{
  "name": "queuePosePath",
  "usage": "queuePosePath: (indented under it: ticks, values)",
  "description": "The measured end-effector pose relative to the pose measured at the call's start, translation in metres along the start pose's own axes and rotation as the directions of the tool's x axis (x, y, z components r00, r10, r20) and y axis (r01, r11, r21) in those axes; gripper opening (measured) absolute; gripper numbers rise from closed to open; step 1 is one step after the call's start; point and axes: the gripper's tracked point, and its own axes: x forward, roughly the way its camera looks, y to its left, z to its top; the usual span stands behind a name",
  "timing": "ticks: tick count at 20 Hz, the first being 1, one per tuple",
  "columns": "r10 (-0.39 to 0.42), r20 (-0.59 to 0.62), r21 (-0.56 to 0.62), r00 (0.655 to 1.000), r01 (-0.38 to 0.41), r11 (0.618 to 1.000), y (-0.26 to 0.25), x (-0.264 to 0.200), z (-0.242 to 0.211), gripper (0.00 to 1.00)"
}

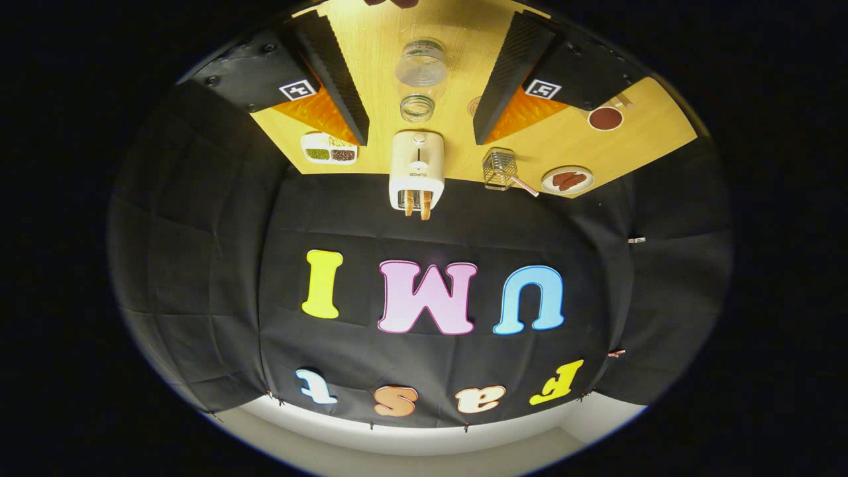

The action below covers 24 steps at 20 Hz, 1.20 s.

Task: Take the bottle from table, then pour the juice into the cup, finally place the bottle on the coaster

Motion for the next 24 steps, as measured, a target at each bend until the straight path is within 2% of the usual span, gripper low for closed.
queuePosePath:
  ticks: [9,24]
  values:
    - [0.043,-0.086,-0.015,0.995,-0.044,0.999,0.004,0.016,-0.067,0.98]
    - [0.053,-0.147,-0.007,0.988,-0.054,0.999,0.001,0.039,-0.130,0.97]
